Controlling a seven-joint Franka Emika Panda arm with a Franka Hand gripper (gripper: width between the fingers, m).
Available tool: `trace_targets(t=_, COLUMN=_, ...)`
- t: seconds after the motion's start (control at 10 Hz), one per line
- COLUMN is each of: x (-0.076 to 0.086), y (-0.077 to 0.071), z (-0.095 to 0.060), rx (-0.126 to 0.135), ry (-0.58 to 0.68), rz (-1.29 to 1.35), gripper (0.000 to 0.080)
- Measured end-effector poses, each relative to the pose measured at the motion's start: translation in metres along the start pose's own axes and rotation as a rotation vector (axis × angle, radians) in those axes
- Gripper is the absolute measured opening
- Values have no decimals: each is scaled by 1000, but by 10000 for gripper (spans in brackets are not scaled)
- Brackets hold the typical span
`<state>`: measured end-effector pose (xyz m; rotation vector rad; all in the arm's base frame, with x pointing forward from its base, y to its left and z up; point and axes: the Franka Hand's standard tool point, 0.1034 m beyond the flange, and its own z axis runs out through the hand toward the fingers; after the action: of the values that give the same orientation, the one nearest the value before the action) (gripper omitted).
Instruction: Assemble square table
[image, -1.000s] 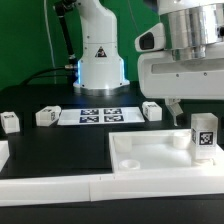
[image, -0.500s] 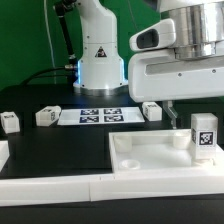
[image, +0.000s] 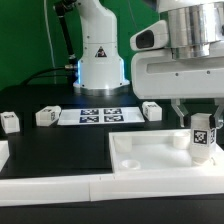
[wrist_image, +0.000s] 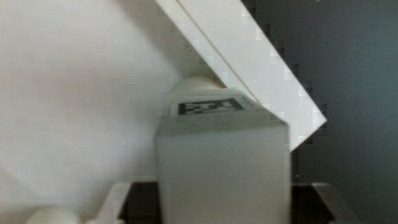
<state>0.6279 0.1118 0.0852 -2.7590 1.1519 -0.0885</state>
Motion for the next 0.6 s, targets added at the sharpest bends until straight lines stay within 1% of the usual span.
trace_targets(t=0.2, x=2, y=1, z=0, rx=3, ry=-6, rz=226, gripper=292)
trace_targets(t=0.3, x=0, y=1, z=1, rx=5, ry=-17, rz=391, gripper=292)
trace_targets(t=0.4, x=-3, y=0, z=1, rx=10, ry=-37, rz=610, gripper=292)
trace_targets(t=0.5, x=-4, y=-2, z=0, rx=18, ry=-57, rz=770, gripper=292)
trace_targets(t=0.6, x=-3, y=-2, z=1, rx=42, ry=-91, rz=941, gripper=292)
